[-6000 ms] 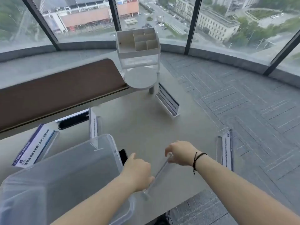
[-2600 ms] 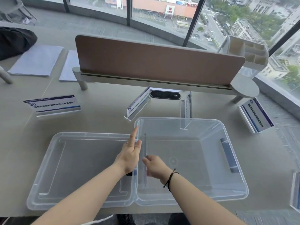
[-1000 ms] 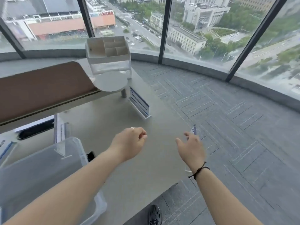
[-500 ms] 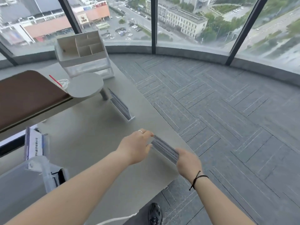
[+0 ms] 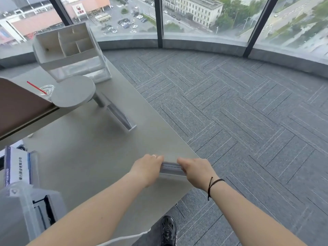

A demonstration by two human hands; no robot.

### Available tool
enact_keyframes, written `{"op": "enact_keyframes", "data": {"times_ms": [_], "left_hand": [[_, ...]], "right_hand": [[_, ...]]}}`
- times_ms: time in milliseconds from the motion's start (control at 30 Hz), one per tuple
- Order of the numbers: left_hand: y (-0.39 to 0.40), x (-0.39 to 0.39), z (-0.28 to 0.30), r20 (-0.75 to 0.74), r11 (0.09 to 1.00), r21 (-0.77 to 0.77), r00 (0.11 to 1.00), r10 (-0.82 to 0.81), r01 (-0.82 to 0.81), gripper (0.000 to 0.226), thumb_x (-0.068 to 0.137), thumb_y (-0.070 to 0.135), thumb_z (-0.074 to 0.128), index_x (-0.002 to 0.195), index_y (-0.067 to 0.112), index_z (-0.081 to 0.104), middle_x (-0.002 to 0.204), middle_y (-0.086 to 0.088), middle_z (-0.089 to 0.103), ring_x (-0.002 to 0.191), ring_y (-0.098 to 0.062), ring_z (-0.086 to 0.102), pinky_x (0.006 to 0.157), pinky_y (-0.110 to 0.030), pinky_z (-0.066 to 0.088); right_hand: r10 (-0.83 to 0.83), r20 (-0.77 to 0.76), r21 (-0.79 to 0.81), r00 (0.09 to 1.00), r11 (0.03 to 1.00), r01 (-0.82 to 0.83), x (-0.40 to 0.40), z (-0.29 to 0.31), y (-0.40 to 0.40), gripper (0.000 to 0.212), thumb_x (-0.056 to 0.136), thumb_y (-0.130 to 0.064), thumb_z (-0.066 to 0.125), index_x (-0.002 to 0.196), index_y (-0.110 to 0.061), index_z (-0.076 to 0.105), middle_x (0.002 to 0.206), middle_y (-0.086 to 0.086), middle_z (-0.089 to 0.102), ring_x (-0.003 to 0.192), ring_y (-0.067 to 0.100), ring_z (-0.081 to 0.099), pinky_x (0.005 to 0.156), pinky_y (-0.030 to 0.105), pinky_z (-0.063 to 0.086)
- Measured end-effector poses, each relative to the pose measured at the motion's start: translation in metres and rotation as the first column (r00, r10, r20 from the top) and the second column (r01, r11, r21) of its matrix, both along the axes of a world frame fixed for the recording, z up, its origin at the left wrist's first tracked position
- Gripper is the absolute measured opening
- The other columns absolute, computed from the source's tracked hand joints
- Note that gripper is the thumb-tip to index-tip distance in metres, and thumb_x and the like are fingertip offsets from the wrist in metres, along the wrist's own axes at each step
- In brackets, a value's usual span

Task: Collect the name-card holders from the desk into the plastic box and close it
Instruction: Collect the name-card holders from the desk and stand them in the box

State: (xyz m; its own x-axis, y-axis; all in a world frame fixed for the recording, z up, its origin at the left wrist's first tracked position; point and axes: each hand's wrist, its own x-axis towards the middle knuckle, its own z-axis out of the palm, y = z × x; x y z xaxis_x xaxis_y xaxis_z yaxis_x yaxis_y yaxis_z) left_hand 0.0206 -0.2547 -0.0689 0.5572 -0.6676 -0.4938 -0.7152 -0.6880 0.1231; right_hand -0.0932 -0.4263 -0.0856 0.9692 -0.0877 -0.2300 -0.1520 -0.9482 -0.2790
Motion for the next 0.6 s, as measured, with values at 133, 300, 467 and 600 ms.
{"op": "enact_keyframes", "data": {"times_ms": [133, 300, 467, 600], "left_hand": [[-0.003, 0.002, -0.005, 0.028, 0.999, -0.020, 0.999, -0.041, 0.042, 0.011, 0.097, 0.010, 0.037, 0.094, 0.019, 0.043, 0.103, -0.007, 0.058, 0.091, -0.030, 0.051, 0.065, -0.038, 0.038], [-0.003, 0.003, -0.003, 0.022, 0.997, -0.035, 0.998, -0.064, 0.064, 0.012, 0.099, 0.013, 0.037, 0.089, 0.019, 0.041, 0.100, -0.011, 0.059, 0.092, -0.034, 0.055, 0.065, -0.039, 0.039], [0.001, 0.002, 0.007, -0.001, 0.998, -0.021, 0.999, -0.052, 0.051, 0.014, 0.100, 0.016, 0.039, 0.087, 0.020, 0.041, 0.094, -0.011, 0.059, 0.085, -0.035, 0.057, 0.064, -0.039, 0.041], [0.019, -0.001, 0.023, 0.018, 0.995, -0.081, 0.998, -0.057, 0.058, 0.018, 0.103, 0.023, 0.036, 0.094, 0.015, 0.051, 0.092, -0.010, 0.058, 0.080, -0.032, 0.051, 0.065, -0.039, 0.043]], "right_hand": [[0.021, 0.016, -0.027, 1.000, 0.999, -0.021, 0.000, 0.000, 0.000, 0.018, 0.086, -0.010, 0.046, 0.090, -0.026, 0.040, 0.078, 0.002, 0.063, 0.059, 0.028, 0.040, 0.048, 0.031, 0.025], [0.016, 0.007, -0.049, 1.000, 0.999, -0.015, -0.001, -0.003, 0.002, 0.017, 0.088, -0.012, 0.047, 0.090, -0.026, 0.038, 0.076, 0.001, 0.064, 0.063, 0.032, 0.057, 0.051, 0.032, 0.030], [-0.023, -0.019, -0.037, 1.000, 0.999, 0.022, -0.003, 0.001, 0.005, 0.014, 0.089, -0.015, 0.047, 0.089, -0.025, 0.037, 0.074, 0.002, 0.064, 0.060, 0.031, 0.052, 0.051, 0.032, 0.034], [-0.045, 0.001, -0.003, 0.999, 0.999, 0.046, -0.010, 0.015, 0.018, 0.005, 0.091, -0.023, 0.046, 0.089, -0.020, 0.044, 0.076, 0.004, 0.066, 0.070, 0.035, 0.059, 0.054, 0.034, 0.037]]}}
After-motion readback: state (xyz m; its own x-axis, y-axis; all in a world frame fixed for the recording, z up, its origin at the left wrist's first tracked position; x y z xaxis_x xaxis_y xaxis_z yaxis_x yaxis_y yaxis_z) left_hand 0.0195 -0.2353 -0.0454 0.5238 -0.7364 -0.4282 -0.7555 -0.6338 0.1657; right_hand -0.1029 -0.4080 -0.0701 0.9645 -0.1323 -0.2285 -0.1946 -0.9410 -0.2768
